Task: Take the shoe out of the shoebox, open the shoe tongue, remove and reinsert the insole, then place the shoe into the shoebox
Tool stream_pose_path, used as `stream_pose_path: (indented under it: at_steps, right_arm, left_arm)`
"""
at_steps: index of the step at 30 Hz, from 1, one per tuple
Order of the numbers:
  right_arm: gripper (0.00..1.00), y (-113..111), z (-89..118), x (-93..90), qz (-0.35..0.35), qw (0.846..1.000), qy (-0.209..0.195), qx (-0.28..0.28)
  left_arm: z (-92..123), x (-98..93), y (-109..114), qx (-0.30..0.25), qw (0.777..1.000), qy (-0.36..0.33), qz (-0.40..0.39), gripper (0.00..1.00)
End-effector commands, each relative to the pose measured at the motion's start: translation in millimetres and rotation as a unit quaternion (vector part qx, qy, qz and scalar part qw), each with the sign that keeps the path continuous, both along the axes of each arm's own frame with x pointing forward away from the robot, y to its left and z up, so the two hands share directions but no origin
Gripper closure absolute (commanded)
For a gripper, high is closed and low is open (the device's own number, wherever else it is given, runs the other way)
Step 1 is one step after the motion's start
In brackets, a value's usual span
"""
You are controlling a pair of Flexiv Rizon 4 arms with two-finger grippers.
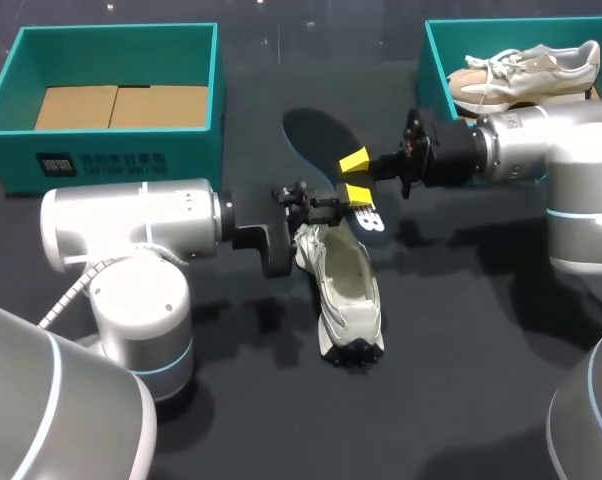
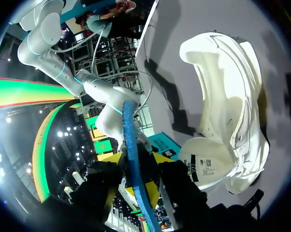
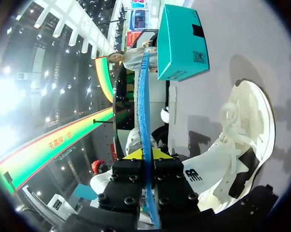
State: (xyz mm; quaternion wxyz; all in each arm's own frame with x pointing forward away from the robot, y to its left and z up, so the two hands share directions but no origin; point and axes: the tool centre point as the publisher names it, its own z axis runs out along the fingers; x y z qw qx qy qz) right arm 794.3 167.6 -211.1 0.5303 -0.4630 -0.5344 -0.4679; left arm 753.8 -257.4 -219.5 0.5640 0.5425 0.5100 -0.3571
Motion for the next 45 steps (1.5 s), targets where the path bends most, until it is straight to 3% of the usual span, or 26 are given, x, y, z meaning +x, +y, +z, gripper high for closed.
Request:
stream_pose_path:
  at_steps: [1,11,15,30,34,42,45]
  right_arm:
    - [1.00,-4,-4,-13.3,-0.012,1.000,0.001,0.004]
    - [1.00,3,-13,-32.5,-0.031,0.999,0.013,-0.008]
    - [1.00,9,-17,-41.5,-0.042,0.999,0.013,-0.007]
    - [1.00,13,-20,-45.1,-0.054,0.998,0.016,-0.001]
    - [1.00,15,-21,-47.7,-0.057,0.998,0.020,-0.005]
    - [1.00,16,-28,-54.5,-0.067,0.997,0.025,0.003]
    - [1.00,16,-30,-56.1,-0.070,0.997,0.030,0.001]
  left_arm:
    - [14,-11.7,30,0.005,1.000,0.013,0.001,0.00]
    - [39,-7.8,90,0.074,0.994,0.076,0.011,0.00]
    - [58,-5.0,108,0.105,0.994,0.016,-0.029,0.00]
    - [60,-2.1,106,0.110,0.993,0.031,-0.028,0.00]
    - [71,13.9,101,0.167,0.984,0.057,-0.026,0.00]
    - [97,32.0,111,0.232,0.969,0.060,-0.055,0.00]
    - [103,39.5,113,0.302,0.952,0.041,-0.016,0.00]
